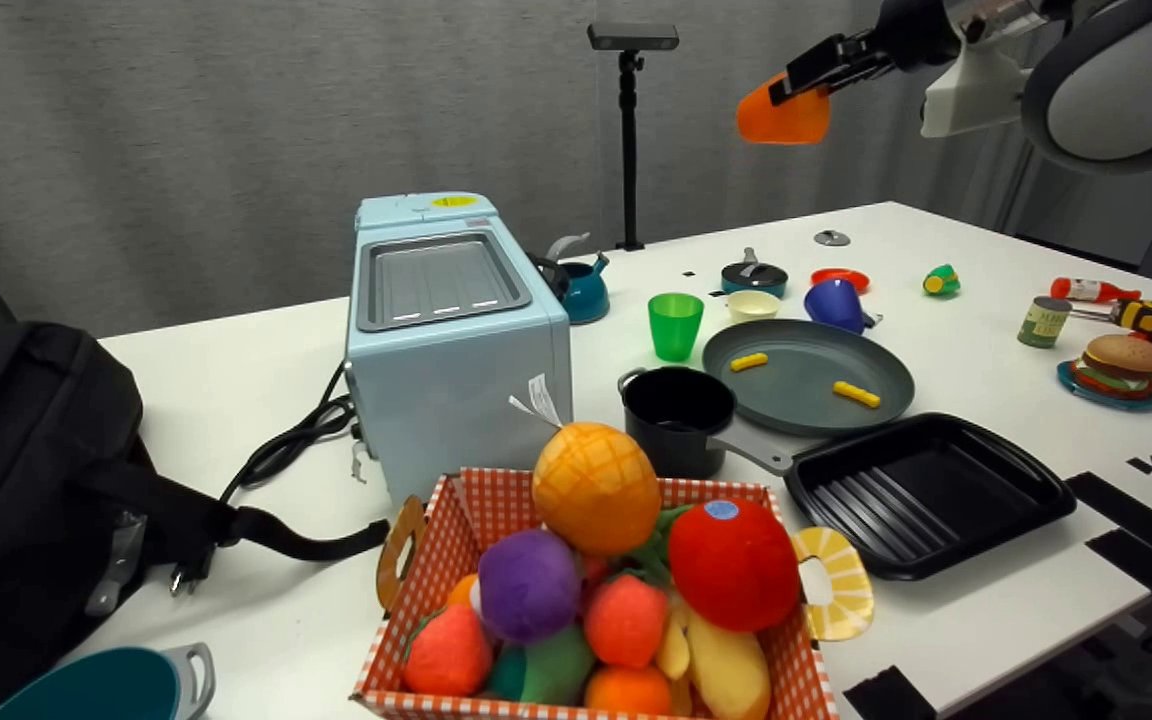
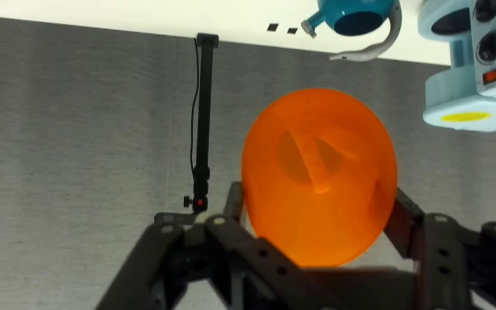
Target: Pick up the blue and orange cups from the table and pour their contents on the grey plate.
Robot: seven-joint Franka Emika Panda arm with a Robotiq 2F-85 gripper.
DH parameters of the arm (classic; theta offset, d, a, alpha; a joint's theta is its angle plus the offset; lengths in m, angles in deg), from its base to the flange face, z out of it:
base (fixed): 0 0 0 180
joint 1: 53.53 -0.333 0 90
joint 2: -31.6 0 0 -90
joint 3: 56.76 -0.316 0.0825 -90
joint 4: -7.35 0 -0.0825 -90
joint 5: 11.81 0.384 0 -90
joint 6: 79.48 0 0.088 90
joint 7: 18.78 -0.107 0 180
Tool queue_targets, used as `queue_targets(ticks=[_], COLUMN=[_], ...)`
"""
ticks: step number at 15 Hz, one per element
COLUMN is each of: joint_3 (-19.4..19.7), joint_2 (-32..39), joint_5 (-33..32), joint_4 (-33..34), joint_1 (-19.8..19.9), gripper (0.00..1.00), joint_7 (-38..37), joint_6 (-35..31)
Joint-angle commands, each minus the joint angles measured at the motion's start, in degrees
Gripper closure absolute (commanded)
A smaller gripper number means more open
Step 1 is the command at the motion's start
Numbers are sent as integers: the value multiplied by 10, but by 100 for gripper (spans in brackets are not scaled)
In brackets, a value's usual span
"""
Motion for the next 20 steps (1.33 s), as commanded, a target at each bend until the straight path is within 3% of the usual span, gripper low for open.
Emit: queue_targets(ticks=[1, 4, 8, 13, 20], joint_3=[-103, -172, -219, -240, -248], joint_2=[-19, -18, -9, -7, -15], joint_5=[82, 86, 69, 58, 57], joint_4=[-44, -55, -50, -42, 19], joint_1=[71, 122, 163, 187, 202], gripper=[49, 49, 49, 49, 49], joint_7=[84, 95, 92, 88, 82], joint_6=[-107, -178, -245, -294, -278])
